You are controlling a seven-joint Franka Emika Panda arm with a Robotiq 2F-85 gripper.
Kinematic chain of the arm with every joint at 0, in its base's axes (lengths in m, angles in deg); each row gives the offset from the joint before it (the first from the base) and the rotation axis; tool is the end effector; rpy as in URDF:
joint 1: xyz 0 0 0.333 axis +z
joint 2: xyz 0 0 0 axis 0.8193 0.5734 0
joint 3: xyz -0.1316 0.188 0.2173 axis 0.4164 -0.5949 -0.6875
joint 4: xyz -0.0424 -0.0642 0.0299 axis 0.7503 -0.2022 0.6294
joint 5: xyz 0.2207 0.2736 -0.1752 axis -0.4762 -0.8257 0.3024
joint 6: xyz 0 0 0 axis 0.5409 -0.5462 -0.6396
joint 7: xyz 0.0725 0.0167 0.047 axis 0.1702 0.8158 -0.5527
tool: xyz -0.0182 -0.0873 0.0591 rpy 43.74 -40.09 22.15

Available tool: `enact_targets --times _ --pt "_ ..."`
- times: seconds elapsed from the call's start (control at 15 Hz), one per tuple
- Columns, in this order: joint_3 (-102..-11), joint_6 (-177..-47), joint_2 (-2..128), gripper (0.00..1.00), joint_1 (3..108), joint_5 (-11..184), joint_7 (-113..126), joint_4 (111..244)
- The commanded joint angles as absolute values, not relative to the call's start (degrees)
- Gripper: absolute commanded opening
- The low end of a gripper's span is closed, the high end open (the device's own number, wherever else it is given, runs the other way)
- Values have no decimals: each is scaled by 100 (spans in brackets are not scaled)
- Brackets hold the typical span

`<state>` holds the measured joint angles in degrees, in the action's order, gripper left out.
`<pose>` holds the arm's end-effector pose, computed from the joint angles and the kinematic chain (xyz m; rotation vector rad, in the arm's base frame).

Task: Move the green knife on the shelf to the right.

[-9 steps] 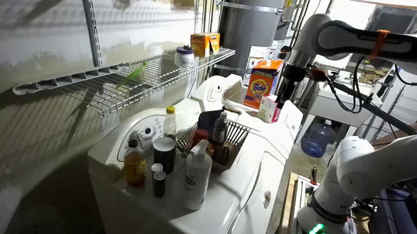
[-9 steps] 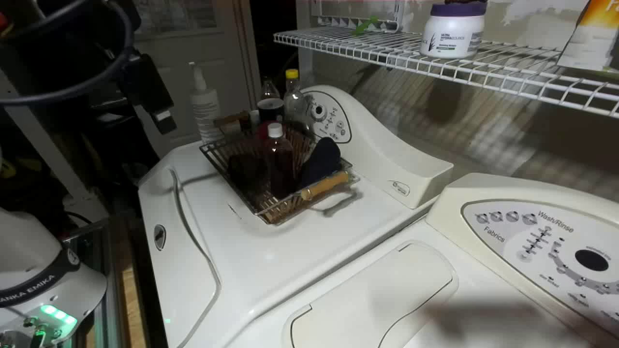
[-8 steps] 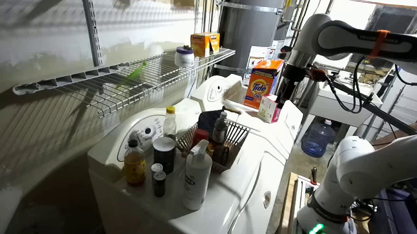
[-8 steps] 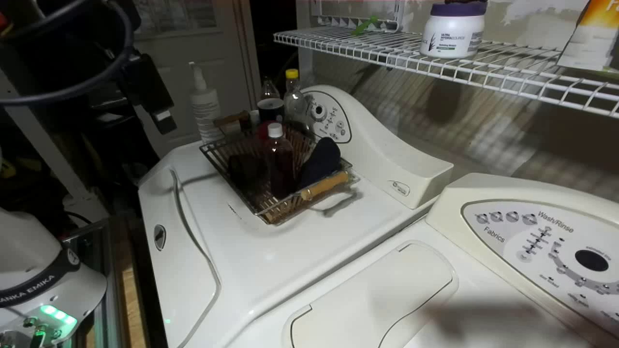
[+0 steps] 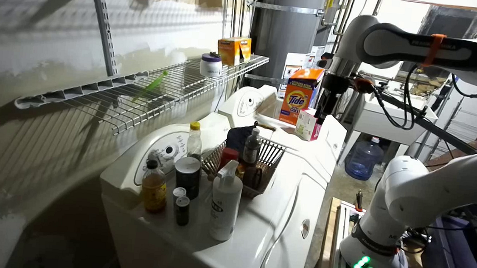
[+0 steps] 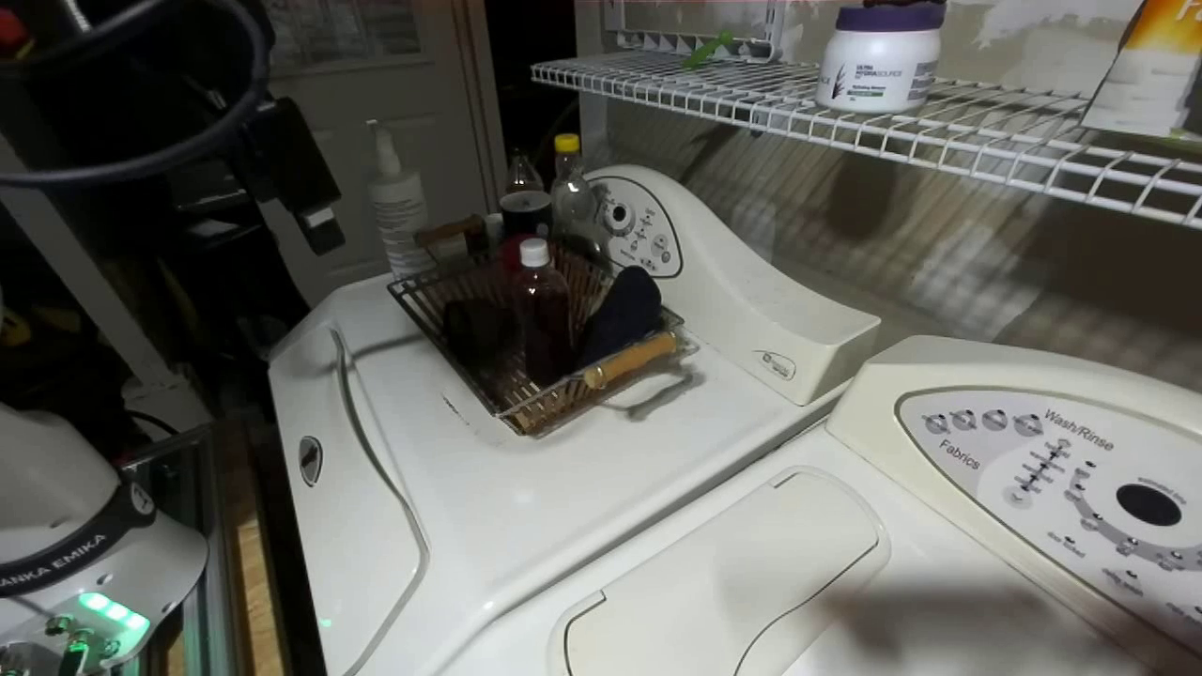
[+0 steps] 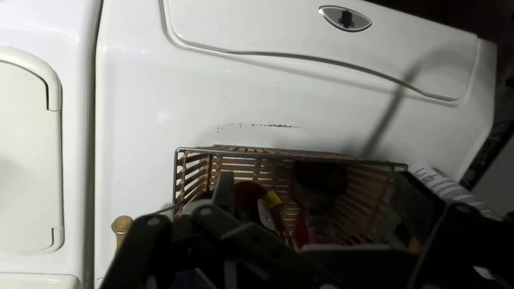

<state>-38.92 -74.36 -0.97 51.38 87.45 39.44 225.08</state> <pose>0.2774 -0.1629 0.5535 -2.9591 -0.2709 -0.1855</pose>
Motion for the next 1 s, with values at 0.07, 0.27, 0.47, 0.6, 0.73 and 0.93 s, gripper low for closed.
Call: enact_targets --times 0.07,0.27,0.47,0.6,0.73,0.93 --pt "-4487 -7320 39 100 5537 9016 4317 22194" --pt "-4894 -7294 258 100 5934 9013 4509 21799" --pt "-5169 -7279 628 100 6252 9160 4828 21292" --pt "-5295 -7321 942 100 6413 9302 5136 20924" --pt "-5413 -7402 1284 100 6520 9455 5483 20565" --pt "-5602 -7583 1822 100 6587 9688 6017 20053"
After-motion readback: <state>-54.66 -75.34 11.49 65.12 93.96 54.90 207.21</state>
